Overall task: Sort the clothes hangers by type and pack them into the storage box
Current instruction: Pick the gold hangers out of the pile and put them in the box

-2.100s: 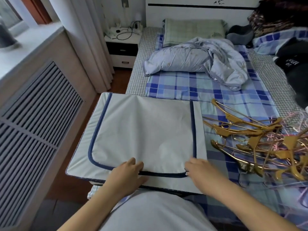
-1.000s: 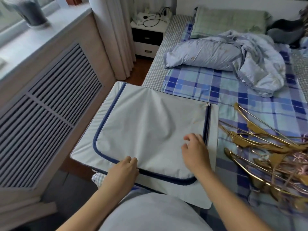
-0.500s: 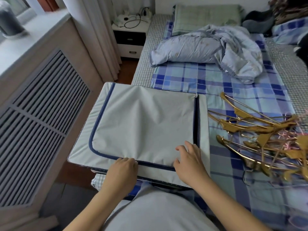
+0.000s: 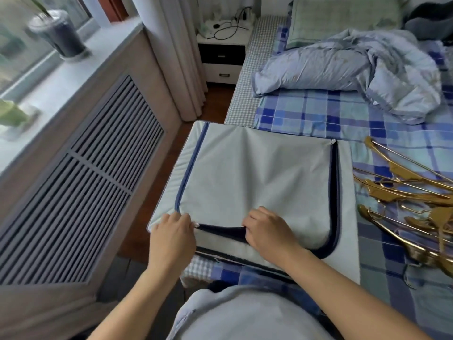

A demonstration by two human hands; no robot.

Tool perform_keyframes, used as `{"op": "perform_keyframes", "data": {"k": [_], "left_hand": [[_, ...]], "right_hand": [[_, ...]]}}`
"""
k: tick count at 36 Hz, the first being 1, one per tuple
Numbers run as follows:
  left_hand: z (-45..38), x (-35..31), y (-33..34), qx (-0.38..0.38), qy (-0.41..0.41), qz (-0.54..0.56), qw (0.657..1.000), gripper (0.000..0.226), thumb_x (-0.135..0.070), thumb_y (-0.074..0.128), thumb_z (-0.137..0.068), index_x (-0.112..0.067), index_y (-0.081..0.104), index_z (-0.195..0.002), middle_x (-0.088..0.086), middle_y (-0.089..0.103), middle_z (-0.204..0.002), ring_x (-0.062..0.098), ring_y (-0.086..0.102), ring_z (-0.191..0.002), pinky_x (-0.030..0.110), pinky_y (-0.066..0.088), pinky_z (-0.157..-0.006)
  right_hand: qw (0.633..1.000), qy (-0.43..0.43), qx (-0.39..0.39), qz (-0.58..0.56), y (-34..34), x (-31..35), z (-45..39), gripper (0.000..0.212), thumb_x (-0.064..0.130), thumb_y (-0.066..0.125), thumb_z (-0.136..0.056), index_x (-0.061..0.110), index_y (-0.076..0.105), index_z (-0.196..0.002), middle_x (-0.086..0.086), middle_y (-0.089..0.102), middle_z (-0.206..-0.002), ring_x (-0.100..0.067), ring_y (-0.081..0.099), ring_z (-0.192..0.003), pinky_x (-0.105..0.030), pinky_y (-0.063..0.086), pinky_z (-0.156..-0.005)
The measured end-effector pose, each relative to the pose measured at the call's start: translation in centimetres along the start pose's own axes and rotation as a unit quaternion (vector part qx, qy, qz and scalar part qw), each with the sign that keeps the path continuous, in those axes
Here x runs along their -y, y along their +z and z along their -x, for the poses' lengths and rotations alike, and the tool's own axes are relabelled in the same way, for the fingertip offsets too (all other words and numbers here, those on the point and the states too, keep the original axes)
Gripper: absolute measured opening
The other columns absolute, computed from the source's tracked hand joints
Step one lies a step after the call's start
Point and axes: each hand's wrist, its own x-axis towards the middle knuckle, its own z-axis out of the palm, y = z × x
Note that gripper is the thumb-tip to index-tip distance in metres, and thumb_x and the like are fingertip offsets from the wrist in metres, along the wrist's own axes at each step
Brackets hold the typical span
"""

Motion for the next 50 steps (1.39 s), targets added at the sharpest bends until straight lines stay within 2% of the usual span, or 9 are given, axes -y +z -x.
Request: {"op": "perform_keyframes", "data": {"k": [4, 17, 26, 31, 37, 41, 43, 45, 50], "left_hand": [[-4.7, 5.7, -1.1, 0.003, -0.029, -0.060, 0.998, 0.015, -0.028, 0.057, -0.096, -0.016, 0.064, -0.091, 0.007, 0.062, -0.095, 0.033, 0.057, -0.090, 0.045, 0.042, -0.074], [-26.7, 5.8, 0.8, -0.033, 0.251, -0.074, 0.965, 0.009, -0.022, 0.069, -0.090, -0.017, 0.064, -0.095, 0.006, 0.057, -0.092, 0.032, 0.059, -0.084, 0.042, 0.046, -0.068], [-36.1, 0.8, 1.9, -0.039, 0.212, -0.041, 0.976, 0.014, -0.009, 0.056, -0.089, -0.010, 0.062, -0.101, 0.013, 0.059, -0.105, 0.038, 0.060, -0.097, 0.045, 0.042, -0.073], [-31.6, 0.5, 2.8, -0.004, 0.088, 0.257, 0.962, 0.024, -0.031, 0.056, -0.096, -0.010, 0.052, -0.105, 0.017, 0.049, -0.111, 0.039, 0.052, -0.101, 0.041, 0.040, -0.072], [-19.9, 4.1, -2.6, 0.239, 0.427, 0.381, 0.785, 0.073, -0.088, 0.045, -0.081, -0.044, 0.048, -0.139, -0.029, 0.047, -0.136, 0.002, 0.040, -0.135, 0.028, 0.030, -0.112], [-19.2, 2.8, -4.2, 0.077, 0.586, 0.210, 0.779, 0.054, -0.059, 0.059, -0.089, -0.029, 0.055, -0.134, -0.009, 0.062, -0.121, 0.016, 0.058, -0.117, 0.032, 0.046, -0.097], [-21.6, 1.8, -5.9, 0.014, 0.562, 0.217, 0.798, 0.004, -0.033, 0.062, -0.090, -0.031, 0.059, -0.091, -0.010, 0.062, -0.080, 0.017, 0.065, -0.078, 0.027, 0.045, -0.065], [-25.8, 0.5, -9.2, 0.020, 0.471, 0.240, 0.849, 0.017, -0.023, 0.061, -0.091, -0.035, 0.057, -0.079, -0.011, 0.061, -0.068, 0.009, 0.060, -0.065, 0.024, 0.041, -0.058], [-41.1, -5.2, -18.3, -0.189, 0.185, 0.317, 0.911, 0.031, -0.027, 0.053, -0.094, -0.018, 0.070, -0.119, 0.016, 0.066, -0.116, 0.039, 0.063, -0.104, 0.046, 0.052, -0.087]], "right_hand": [[0.999, 0.018, 0.001, -0.040, -0.9, 0.5, -0.4, 0.013, 0.018, 0.052, -0.085, 0.019, 0.064, -0.083, 0.008, 0.057, -0.081, -0.014, 0.050, -0.078, -0.029, 0.047, -0.066], [0.978, 0.145, 0.090, -0.120, -4.5, 2.7, -2.1, 0.016, 0.020, 0.044, -0.090, 0.030, 0.054, -0.083, 0.019, 0.050, -0.083, 0.003, 0.044, -0.088, -0.017, 0.037, -0.074], [0.964, 0.221, 0.080, -0.123, -6.3, 3.7, -2.5, 0.021, 0.020, 0.045, -0.091, 0.034, 0.051, -0.076, 0.020, 0.047, -0.082, 0.001, 0.043, -0.092, -0.016, 0.039, -0.077], [0.955, 0.253, 0.094, -0.126, -7.4, 4.3, -2.6, 0.016, 0.023, 0.045, -0.091, 0.026, 0.056, -0.079, 0.015, 0.051, -0.086, -0.002, 0.046, -0.095, -0.019, 0.043, -0.082], [0.949, 0.280, 0.016, -0.146, -10.5, 4.3, -3.1, 0.017, 0.019, 0.047, -0.092, 0.027, 0.060, -0.086, 0.012, 0.052, -0.088, -0.007, 0.052, -0.088, -0.034, 0.049, -0.081], [0.969, 0.227, -0.045, -0.086, -15.8, 3.9, -6.2, 0.017, 0.019, 0.046, -0.092, 0.025, 0.062, -0.089, 0.013, 0.053, -0.089, -0.006, 0.052, -0.085, -0.034, 0.047, -0.080], [0.973, 0.180, -0.142, -0.005, -18.5, 3.5, -8.1, 0.018, 0.015, 0.050, -0.088, 0.020, 0.066, -0.093, 0.011, 0.055, -0.090, -0.013, 0.053, -0.088, -0.035, 0.045, -0.080], [0.947, 0.155, -0.267, 0.092, -20.9, 2.0, -10.0, 0.021, 0.007, 0.054, -0.087, 0.014, 0.069, -0.099, 0.001, 0.061, -0.094, -0.021, 0.053, -0.093, -0.037, 0.044, -0.083], [0.789, 0.284, -0.480, 0.258, -24.9, -2.0, -13.9, 0.046, -0.005, 0.055, -0.083, 0.012, 0.058, -0.126, -0.013, 0.055, -0.125, -0.034, 0.050, -0.110, -0.041, 0.044, -0.090]]}}
